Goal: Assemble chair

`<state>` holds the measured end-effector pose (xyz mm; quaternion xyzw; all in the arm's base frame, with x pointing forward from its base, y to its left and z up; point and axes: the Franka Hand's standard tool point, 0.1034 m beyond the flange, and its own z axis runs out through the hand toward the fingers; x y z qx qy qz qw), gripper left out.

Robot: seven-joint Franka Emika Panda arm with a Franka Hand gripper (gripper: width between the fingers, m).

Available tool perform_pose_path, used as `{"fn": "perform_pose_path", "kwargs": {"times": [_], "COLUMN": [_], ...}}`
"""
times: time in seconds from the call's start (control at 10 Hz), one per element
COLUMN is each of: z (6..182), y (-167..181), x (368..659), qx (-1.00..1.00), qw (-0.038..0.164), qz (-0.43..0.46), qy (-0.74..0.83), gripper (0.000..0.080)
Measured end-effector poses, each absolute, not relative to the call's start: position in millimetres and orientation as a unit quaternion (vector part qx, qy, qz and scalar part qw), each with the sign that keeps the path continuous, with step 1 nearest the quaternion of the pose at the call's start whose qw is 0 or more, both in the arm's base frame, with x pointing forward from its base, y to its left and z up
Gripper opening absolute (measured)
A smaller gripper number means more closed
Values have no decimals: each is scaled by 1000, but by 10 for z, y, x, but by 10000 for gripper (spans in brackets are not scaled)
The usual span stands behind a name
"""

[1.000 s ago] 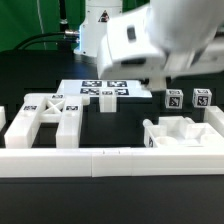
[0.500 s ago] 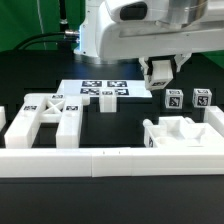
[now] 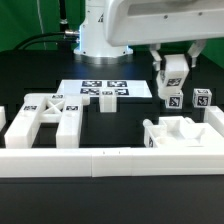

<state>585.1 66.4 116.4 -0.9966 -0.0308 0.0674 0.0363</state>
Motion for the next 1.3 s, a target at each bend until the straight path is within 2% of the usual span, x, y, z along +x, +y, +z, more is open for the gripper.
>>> {"fn": "perform_pose_path", "kwargs": {"times": [0.4,0.6,1.1,1.3], "z": [1121,1199,1194,1222], "y": [626,804,822,930], "x": [5947,6140,6198,6299], "qx": [-996,-989,-985,-984], "qw": [30,30,29,31], "qz": [-76,-133,-159,-167], "qy": [-28,-49,-53,-60], "gripper": [285,285,285,285]}}
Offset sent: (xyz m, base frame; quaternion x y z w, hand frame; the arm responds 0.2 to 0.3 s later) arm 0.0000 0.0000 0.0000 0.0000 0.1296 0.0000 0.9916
